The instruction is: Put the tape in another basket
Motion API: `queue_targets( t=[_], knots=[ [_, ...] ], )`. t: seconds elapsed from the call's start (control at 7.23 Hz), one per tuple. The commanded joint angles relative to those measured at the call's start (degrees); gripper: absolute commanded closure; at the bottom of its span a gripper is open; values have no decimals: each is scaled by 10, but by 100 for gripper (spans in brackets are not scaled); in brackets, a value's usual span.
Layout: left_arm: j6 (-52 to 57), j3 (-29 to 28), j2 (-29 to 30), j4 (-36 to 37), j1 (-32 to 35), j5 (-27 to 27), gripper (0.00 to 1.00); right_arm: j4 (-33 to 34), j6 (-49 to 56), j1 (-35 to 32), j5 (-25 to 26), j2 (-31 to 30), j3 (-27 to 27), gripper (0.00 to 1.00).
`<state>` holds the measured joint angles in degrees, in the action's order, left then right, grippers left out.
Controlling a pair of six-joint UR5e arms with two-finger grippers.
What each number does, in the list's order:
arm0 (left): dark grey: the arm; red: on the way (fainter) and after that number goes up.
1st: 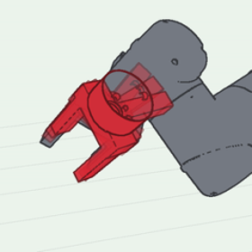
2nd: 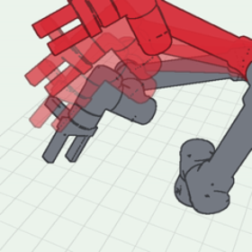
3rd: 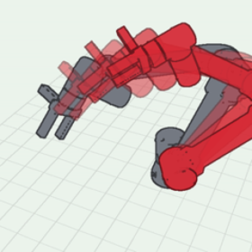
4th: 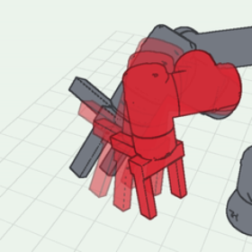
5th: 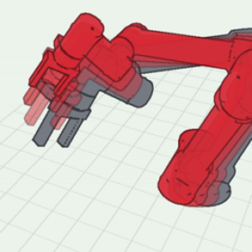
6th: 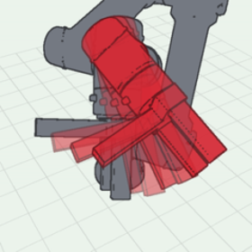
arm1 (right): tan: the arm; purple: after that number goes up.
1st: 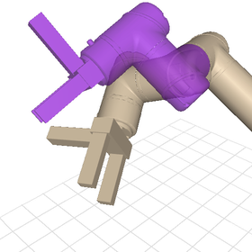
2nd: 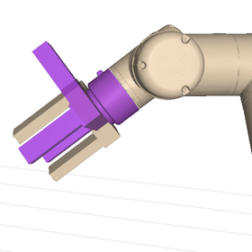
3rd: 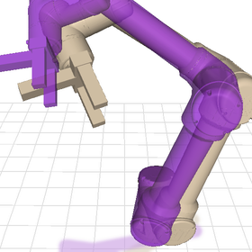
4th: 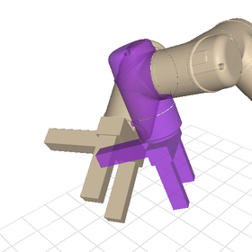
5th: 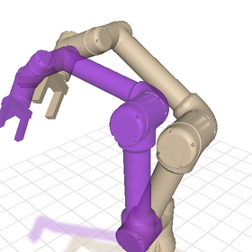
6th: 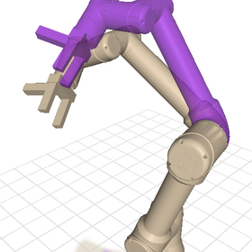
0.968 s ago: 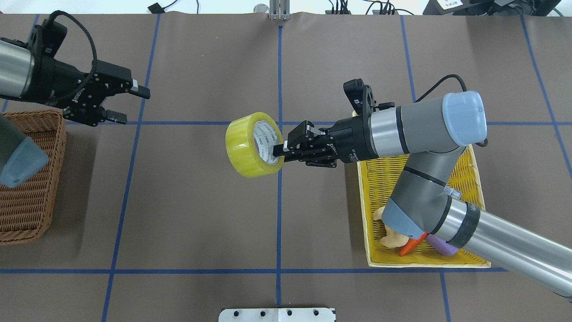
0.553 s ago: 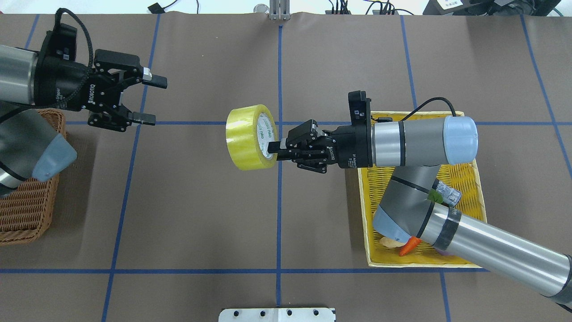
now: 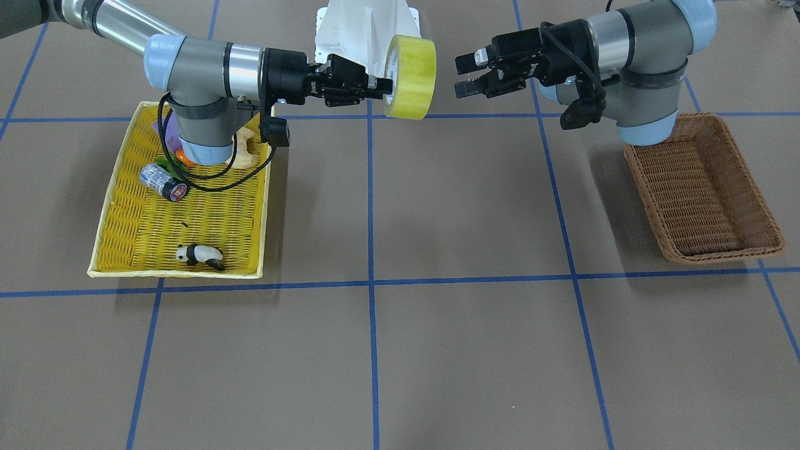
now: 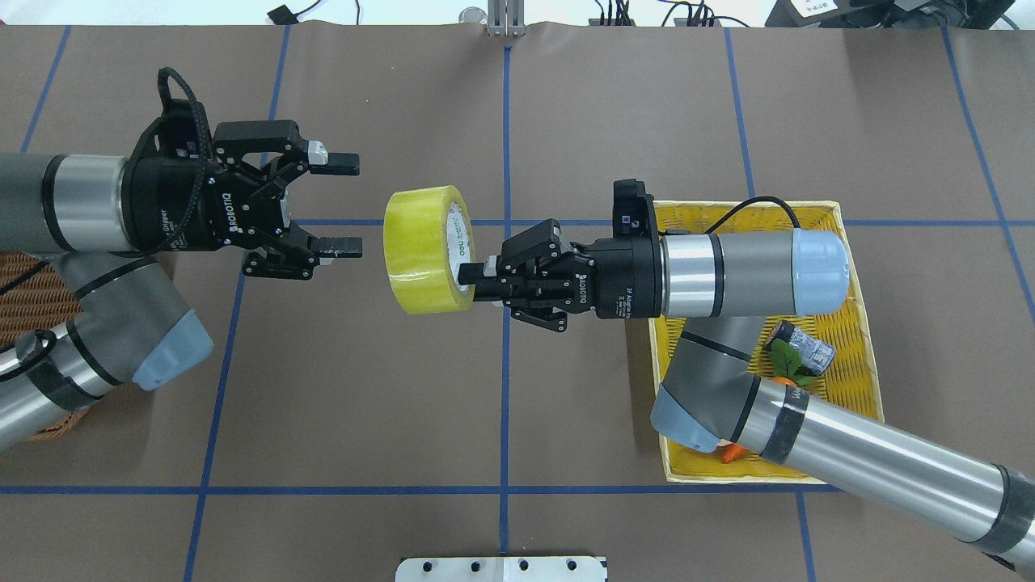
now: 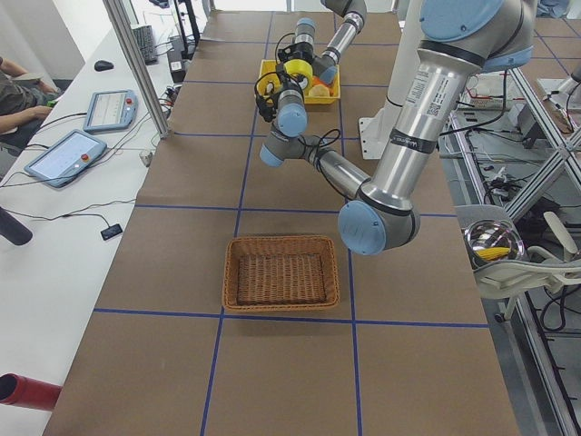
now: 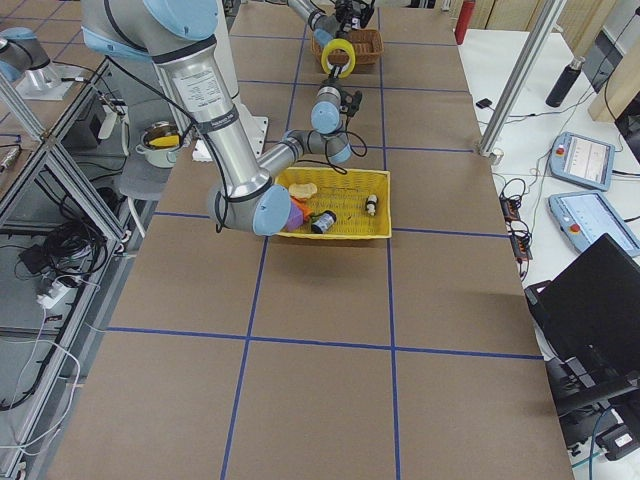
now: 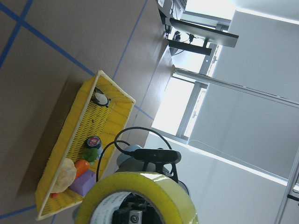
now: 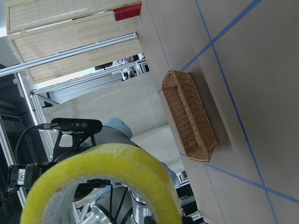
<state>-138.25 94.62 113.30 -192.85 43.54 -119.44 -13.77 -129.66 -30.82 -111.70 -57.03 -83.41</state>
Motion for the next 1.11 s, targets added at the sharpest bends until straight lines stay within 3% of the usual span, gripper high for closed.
queue_targets(
  t=[0.0, 0.55, 0.97],
  knots=[
    [-31, -8, 10, -48, -29, 6, 2, -49, -33, 4, 10, 2, 20, 100],
    [-27, -10, 15, -85, -71, 111, 2, -75, -37, 24, 18, 2, 35, 100],
    [-26, -21, 15, -85, -72, 120, 3, -75, -39, 30, 18, 7, 30, 100]
  ],
)
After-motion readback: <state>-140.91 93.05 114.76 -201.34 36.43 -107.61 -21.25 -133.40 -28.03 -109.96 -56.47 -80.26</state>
